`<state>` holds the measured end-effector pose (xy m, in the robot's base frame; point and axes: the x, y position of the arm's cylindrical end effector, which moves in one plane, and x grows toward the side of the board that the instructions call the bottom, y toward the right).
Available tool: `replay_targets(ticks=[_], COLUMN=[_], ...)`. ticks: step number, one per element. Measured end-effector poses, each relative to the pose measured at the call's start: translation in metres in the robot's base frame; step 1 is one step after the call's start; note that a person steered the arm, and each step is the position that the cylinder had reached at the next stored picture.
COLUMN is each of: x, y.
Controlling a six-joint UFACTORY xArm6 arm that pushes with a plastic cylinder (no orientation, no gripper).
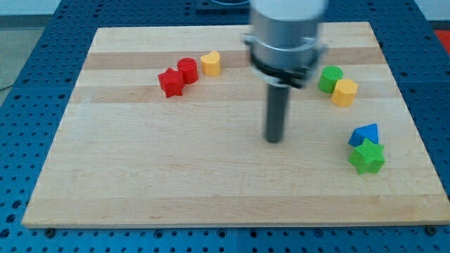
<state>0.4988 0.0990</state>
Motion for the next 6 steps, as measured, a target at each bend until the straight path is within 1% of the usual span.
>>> replay_targets(ticks=[1,2,3,4,5,6], x=[0.005,-0.028,-0.068,-0.091,-0.102,-0.105], y=[0.093,0.176,0.219,0.219,0.217,0.176])
